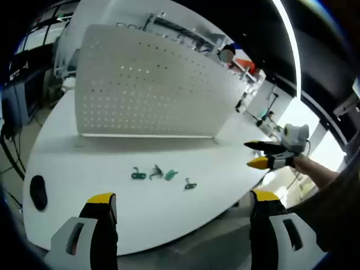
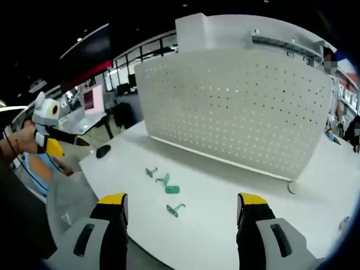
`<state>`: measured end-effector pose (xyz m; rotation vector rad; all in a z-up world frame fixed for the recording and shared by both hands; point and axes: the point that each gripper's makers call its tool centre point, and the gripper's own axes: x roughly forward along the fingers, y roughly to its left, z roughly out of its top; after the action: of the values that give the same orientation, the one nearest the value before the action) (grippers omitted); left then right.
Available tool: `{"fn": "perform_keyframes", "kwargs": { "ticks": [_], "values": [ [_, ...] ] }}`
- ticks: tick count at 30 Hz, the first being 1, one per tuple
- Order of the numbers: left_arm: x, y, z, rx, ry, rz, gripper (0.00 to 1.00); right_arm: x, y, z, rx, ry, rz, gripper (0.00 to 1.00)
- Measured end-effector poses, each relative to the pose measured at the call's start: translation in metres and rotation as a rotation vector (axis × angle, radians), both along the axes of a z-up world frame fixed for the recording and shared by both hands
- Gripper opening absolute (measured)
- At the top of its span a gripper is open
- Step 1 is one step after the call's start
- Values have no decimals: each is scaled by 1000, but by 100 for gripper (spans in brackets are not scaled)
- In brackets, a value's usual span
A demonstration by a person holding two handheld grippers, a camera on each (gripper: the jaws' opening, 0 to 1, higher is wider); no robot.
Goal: Insert the hook assembly into the mounting plate slot until the hook locks in place.
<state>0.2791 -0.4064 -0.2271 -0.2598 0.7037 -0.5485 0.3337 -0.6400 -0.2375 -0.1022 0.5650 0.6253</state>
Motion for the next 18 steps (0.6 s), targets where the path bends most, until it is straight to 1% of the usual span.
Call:
{"fn": "perform_keyframes", "kwargs": {
  "ticks": [9, 11, 12, 14, 18],
  "values": [
    [-2, 3, -1, 3, 3, 7, 100, -1, 1, -1, 5, 4, -2, 80],
    [-1, 4, -1, 2, 1, 10, 100, -1, 2, 0, 22, 9, -8, 80],
    [-1, 4, -1, 1, 1, 10, 100, 0, 1, 2, 44, 5, -17, 79],
    [0, 5, 0, -2, 0, 13, 100, 1, -2, 2, 66, 17, -38, 78],
    [3, 8, 1, 2, -5, 21, 100, 1, -3, 3, 67, 16, -44, 78]
  ]
}}
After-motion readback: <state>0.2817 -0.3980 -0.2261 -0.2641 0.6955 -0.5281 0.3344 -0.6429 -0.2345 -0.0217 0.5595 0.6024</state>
